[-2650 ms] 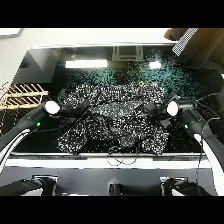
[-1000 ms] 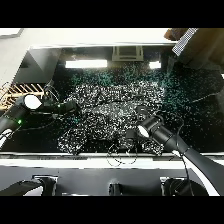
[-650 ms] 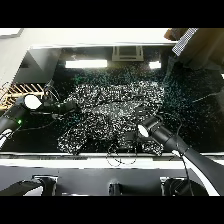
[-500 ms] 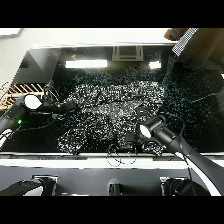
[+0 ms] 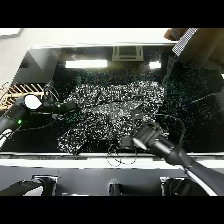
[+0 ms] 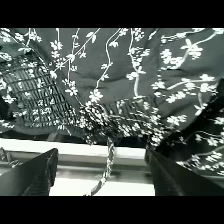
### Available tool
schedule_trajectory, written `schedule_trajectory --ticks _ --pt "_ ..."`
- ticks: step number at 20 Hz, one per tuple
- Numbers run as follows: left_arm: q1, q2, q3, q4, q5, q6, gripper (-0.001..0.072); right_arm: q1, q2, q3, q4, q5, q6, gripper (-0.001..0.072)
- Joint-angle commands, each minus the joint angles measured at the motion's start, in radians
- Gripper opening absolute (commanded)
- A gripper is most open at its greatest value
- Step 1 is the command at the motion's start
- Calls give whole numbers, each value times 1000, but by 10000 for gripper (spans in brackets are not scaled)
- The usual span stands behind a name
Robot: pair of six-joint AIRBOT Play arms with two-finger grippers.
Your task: Fold the clothes and pants, and hang the long-sleeved shirts on hangers.
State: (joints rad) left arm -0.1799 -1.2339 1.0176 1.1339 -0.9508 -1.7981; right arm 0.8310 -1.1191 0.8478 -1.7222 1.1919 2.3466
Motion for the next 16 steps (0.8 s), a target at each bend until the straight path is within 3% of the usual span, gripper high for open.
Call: schedule_trajectory --ticks 1,3,5,7,8,10,14,16 --pt "0 1 0 5 0 0 544 92 -97 0 -78 -40 113 626" --pt "0 0 0 5 0 0 544 96 -148 0 -136 -49 166 606" --pt "0 1 0 15 0 0 544 96 -183 -1 -217 -48 222 541" --pt "0 1 0 24 0 0 544 96 -212 0 -262 -37 259 429" --pt "0 1 0 27 0 0 544 94 -222 0 -278 -17 278 254" --pt "0 1 0 31 0 0 544 94 -220 1 -325 36 295 28" --pt "-11 1 1 30 0 31 544 88 -149 34 -422 142 283 24" --pt "-47 1 8 31 1 61 544 44 -106 67 -396 143 266 23"
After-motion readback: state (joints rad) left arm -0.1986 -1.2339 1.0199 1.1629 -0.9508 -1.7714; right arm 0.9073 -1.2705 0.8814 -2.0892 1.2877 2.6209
